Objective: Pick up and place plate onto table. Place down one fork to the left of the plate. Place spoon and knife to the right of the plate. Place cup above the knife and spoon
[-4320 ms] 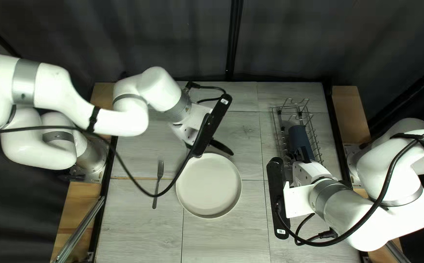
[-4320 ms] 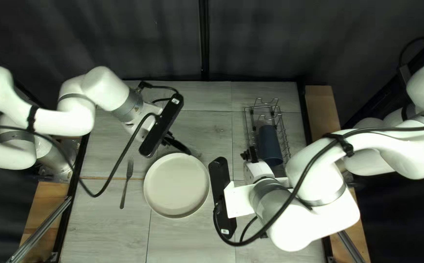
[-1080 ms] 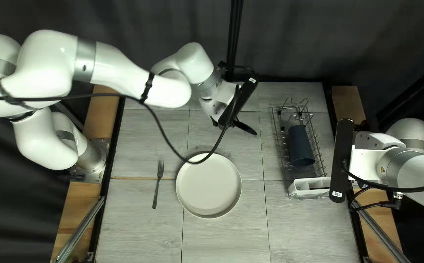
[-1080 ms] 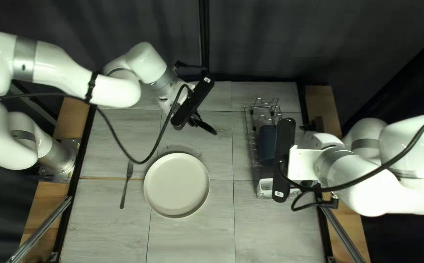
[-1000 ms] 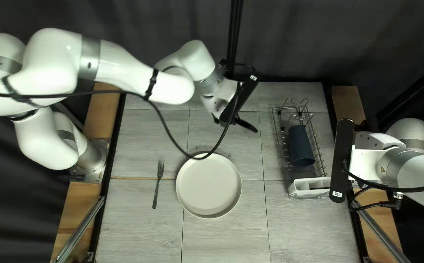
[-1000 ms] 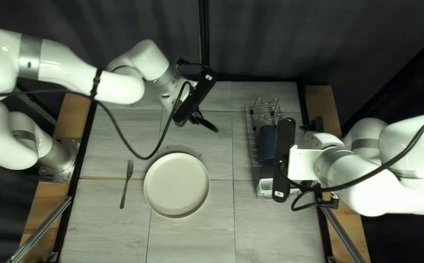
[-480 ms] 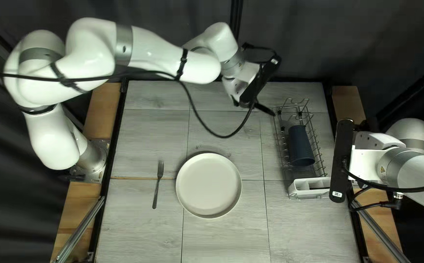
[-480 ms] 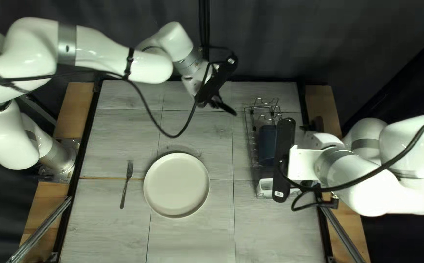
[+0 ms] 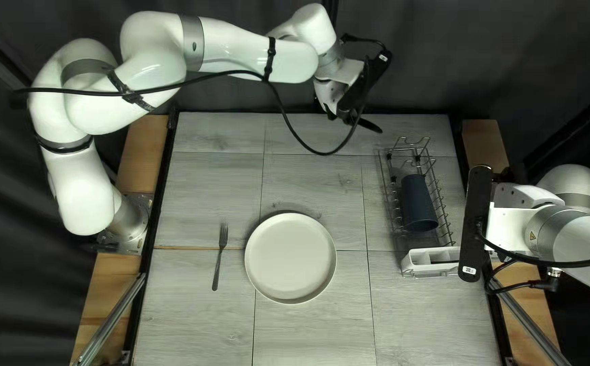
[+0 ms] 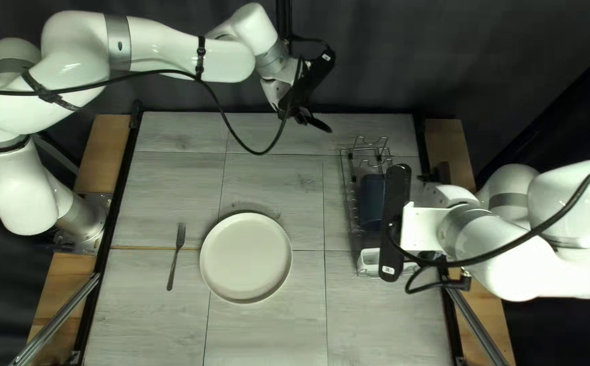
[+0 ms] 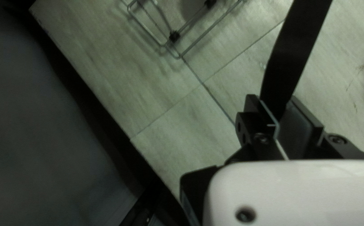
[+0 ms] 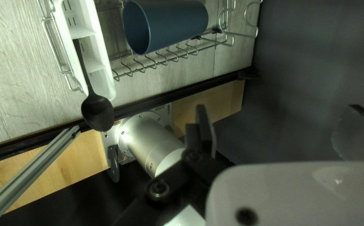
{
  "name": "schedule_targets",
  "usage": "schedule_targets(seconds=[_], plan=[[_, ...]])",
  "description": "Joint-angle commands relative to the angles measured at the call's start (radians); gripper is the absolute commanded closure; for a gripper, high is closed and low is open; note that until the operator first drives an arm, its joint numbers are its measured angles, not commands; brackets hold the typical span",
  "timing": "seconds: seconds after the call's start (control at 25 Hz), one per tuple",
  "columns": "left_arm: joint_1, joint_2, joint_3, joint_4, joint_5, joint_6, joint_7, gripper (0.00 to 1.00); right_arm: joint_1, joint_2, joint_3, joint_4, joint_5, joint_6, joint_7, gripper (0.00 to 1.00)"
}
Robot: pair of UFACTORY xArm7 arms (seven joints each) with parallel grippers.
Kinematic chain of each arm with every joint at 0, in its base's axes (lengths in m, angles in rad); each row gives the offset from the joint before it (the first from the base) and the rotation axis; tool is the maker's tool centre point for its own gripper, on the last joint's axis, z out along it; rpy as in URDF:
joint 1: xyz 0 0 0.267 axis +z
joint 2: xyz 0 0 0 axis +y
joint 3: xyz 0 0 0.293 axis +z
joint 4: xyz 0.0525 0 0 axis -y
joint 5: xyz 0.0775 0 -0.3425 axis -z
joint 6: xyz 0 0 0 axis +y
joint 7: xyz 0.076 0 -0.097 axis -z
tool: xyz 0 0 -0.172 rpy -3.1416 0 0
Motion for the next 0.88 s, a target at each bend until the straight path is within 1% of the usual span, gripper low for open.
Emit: schedule_targets(seconds=[0.04, 0.2, 0.28, 0.36, 0.4, 0.48, 0.52, 0.64, 0.72, 0.88], plan=[[0.028, 0.042, 0.007, -0.033, -0.010, 0.025, 0.053, 1.00, 0.000, 0.000, 0.000, 0.000, 0.000, 0.000, 0.000, 0.00], [0.058, 0.051, 0.014, -0.024, -0.021, 0.055, 0.120, 1.00, 0.000, 0.000, 0.000, 0.000, 0.000, 0.000, 0.000, 0.00], [0.070, 0.036, 0.012, 0.004, -0.030, 0.068, 0.161, 1.00, 0.000, 0.000, 0.000, 0.000, 0.000, 0.000, 0.000, 0.00], [0.083, -0.001, 0.003, 0.063, -0.043, 0.087, 0.218, 1.00, 0.000, 0.000, 0.000, 0.000, 0.000, 0.000, 0.000, 0.00], [0.086, -0.008, 0.001, 0.073, -0.047, 0.090, 0.232, 1.00, 0.000, 0.000, 0.000, 0.000, 0.000, 0.000, 0.000, 0.00], [0.093, -0.064, -0.008, 0.158, -0.050, 0.118, 0.272, 1.00, 0.000, 0.000, 0.000, 0.000, 0.000, 0.000, 0.000, 0.00], [0.101, -0.103, -0.015, 0.216, -0.053, 0.142, 0.306, 1.00, 0.000, 0.000, 0.000, 0.000, 0.000, 0.000, 0.000, 0.00], [0.128, -0.167, -0.029, 0.309, -0.064, 0.201, 0.379, 1.00, 0.000, 0.000, 0.000, 0.000, 0.000, 0.000, 0.000, 0.00], [0.146, -0.180, -0.038, 0.322, -0.081, 0.225, 0.424, 1.00, 0.000, 0.000, 0.000, 0.000, 0.000, 0.000, 0.000, 0.00], [0.162, -0.167, -0.056, 0.289, -0.112, 0.233, 0.485, 1.00, 0.000, 0.000, 0.000, 0.000, 0.000, 0.000, 0.000, 0.00]])
